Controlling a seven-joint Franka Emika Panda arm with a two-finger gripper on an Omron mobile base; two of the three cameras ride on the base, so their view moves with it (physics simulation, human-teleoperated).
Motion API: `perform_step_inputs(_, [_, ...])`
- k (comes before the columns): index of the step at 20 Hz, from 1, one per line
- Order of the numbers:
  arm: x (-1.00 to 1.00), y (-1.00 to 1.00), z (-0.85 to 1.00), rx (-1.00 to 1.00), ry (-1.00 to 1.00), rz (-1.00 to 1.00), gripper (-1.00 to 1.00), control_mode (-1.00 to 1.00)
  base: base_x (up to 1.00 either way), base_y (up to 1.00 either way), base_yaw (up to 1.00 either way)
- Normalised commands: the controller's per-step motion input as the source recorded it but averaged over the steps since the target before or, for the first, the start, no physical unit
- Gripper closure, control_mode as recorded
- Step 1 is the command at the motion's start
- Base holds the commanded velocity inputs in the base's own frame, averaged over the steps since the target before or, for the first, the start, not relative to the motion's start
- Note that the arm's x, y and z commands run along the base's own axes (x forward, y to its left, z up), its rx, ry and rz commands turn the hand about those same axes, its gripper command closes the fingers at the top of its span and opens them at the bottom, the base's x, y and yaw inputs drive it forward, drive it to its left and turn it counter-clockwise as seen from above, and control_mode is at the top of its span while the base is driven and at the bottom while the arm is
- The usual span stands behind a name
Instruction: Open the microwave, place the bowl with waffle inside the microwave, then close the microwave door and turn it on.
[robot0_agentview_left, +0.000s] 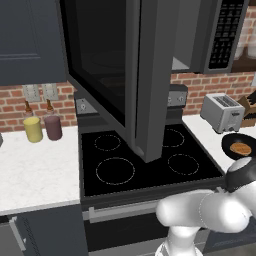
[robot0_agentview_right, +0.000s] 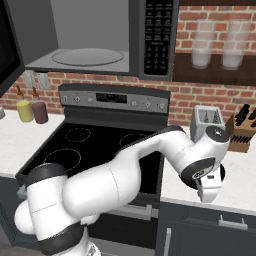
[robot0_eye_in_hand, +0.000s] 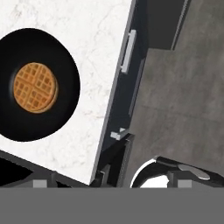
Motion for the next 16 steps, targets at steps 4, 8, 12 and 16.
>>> perform_step_inputs(4, [0.41, -0.03, -0.23, 0.04, 0.00, 0.02, -1.00, -1.00, 0.00, 0.00, 0.00])
perform_step_inputs(8, [0.39, -0.05, -0.10, 0.04, 0.02, 0.01, -1.00, -1.00, 0.00, 0.00, 0.00])
perform_step_inputs(12, [0.37, -0.08, -0.12, 0.05, 0.02, 0.00, -1.00, -1.00, 0.00, 0.00, 0.00])
perform_step_inputs(16, [0.33, -0.17, -0.13, 0.05, 0.07, 0.00, -1.00, -1.00, 0.00, 0.00, 0.00])
